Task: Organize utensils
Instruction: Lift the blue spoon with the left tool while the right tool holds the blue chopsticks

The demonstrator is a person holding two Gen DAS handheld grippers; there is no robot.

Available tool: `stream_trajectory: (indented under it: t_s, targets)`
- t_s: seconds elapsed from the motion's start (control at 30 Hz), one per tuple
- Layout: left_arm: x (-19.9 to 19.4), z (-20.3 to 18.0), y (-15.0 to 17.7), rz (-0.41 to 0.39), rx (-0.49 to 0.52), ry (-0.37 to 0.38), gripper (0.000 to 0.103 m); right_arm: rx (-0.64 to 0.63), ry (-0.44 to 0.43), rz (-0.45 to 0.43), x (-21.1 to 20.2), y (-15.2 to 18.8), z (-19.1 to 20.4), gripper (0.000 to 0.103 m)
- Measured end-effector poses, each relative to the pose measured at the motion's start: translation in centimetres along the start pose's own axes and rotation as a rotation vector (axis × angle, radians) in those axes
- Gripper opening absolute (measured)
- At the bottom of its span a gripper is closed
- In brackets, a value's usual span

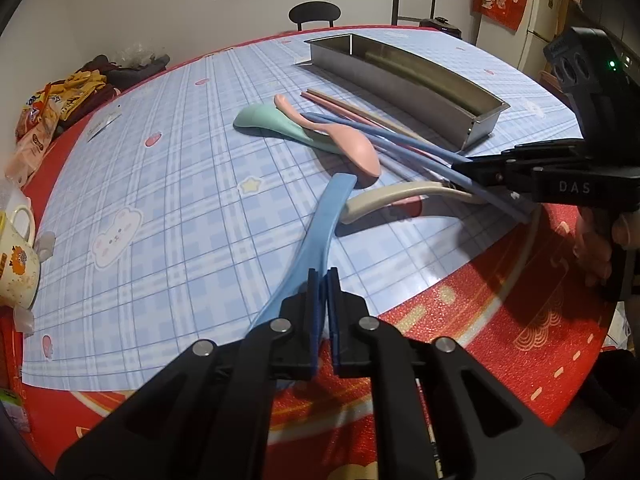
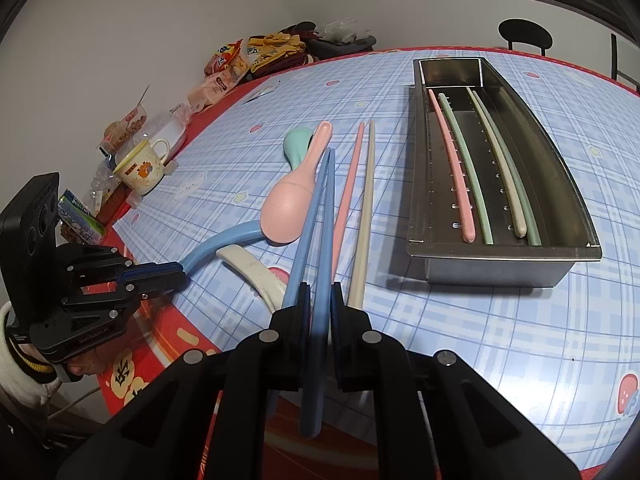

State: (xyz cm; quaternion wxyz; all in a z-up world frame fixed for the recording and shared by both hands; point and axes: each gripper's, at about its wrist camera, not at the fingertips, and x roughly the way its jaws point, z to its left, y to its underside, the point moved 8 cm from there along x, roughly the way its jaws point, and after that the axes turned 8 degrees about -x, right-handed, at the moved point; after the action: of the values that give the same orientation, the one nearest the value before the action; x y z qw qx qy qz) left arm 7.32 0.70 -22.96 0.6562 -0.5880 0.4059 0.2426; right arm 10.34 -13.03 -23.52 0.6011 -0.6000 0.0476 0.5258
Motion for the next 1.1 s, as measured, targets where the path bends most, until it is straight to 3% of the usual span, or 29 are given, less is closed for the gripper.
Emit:
stream_trajectory:
  t_s: [0.17, 0.3, 0.5, 0.6, 0.83, 1.0, 1.1]
  targets:
    - [0.3, 0.0, -0.1, 0.007, 0.019, -0.017, 0.013, 0.0, -0.001, 0.001, 0.0, 0.0, 0.1, 0.01]
    - [0.0, 0.0, -0.3, -0.002, 0.014, 0.002, 0.028, -0.001, 0.0, 0.001, 0.0, 0.0, 0.0, 0.01]
    - [-1.3, 1.4, -1.5, -0.033, -0.003, 0.047, 0.028, -0.002, 0.0, 0.001, 0.0, 0.0, 0.0, 0.01]
    - [-0.9, 2.4, -1.6, -0.014, -0.04, 0.137, 0.031, -0.001, -0.001, 0.001, 0.0, 0.0, 0.0, 0.01]
    - [0.6, 1.6, -2.1, 0.032, -0.032, 0.268, 0.035, 0.0, 0.002, 0.001, 0.0, 0.1, 0.1, 0.01]
    - [2.3, 0.9, -2.2, 0.072, -0.006, 0.268, 0.035, 0.002, 0.003, 0.004, 0.1, 0.0, 0.0, 0.01]
    - [2.6, 0.9, -2.3, 0.062, 0.0, 0.253, 0.029, 0.003, 0.002, 0.003, 0.1, 0.0, 0.0, 0.01]
